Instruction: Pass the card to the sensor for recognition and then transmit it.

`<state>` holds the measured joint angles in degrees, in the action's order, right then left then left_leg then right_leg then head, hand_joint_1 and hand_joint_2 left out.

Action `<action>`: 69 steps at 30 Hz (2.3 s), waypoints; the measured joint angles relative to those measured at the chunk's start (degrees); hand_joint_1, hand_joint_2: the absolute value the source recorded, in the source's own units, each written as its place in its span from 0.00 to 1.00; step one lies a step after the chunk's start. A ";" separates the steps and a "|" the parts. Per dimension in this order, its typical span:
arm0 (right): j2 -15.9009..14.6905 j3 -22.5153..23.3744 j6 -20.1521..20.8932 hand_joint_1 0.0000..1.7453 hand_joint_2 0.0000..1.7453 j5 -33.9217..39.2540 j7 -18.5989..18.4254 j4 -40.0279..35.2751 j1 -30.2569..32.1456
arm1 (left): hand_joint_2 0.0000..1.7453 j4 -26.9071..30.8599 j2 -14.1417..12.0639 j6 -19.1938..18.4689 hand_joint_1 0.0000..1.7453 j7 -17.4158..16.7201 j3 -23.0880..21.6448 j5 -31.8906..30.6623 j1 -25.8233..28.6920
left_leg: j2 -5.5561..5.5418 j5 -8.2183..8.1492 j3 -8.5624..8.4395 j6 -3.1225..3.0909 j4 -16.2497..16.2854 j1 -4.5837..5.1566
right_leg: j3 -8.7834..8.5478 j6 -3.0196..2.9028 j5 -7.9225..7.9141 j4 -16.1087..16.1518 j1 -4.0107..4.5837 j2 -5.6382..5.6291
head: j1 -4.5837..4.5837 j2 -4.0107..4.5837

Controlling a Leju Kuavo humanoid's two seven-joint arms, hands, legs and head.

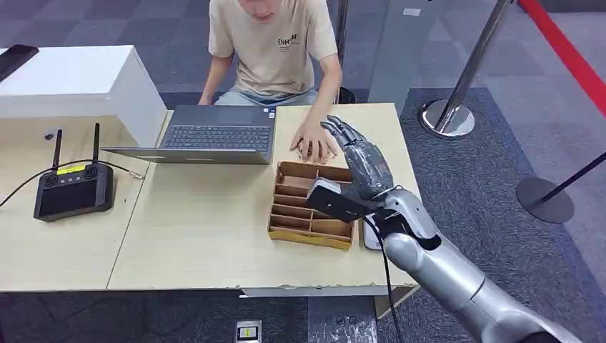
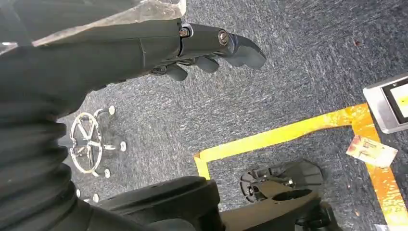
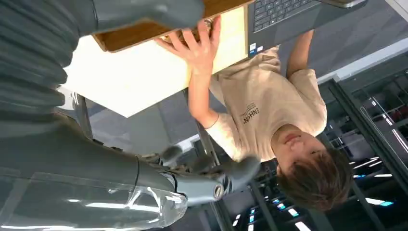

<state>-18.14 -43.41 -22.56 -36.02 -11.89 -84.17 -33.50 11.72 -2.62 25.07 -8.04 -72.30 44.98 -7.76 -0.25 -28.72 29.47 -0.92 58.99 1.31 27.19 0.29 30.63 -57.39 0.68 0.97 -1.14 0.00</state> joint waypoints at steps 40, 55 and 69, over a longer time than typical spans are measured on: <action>-0.11 0.57 -2.45 0.41 1.00 -1.44 1.16 7.65 2.88 | 1.00 0.00 0.00 0.00 0.00 0.20 0.02 -0.24 -0.13 | -0.01 0.00 0.02 0.00 0.00 0.00 | 0.01 0.00 0.00 0.00 0.00 0.00 | 0.00 0.00; 0.94 0.48 -2.91 0.39 1.00 -1.58 1.29 12.85 3.45 | 1.00 0.00 0.00 -0.35 0.00 -0.07 0.02 -0.24 -0.18 | -0.01 0.00 0.02 0.00 0.00 0.00 | 0.00 0.00 0.00 0.00 0.00 0.00 | 0.00 0.00; 1.49 -0.04 -2.71 0.38 1.00 -2.82 1.27 16.17 3.43 | 1.00 0.00 0.00 -0.46 0.00 -0.07 0.02 -0.24 -0.21 | -0.01 0.00 0.01 0.00 0.00 0.00 | 0.00 0.00 0.00 0.00 0.00 0.00 | 0.00 0.00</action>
<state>-16.65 -43.45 -25.27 -38.84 -10.62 -68.00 -30.08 11.72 -2.62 24.61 -8.11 -72.28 44.74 -7.97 -0.25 -28.72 29.48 -0.92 58.98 1.31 27.19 0.29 30.63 -57.39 0.68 0.97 -1.14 0.00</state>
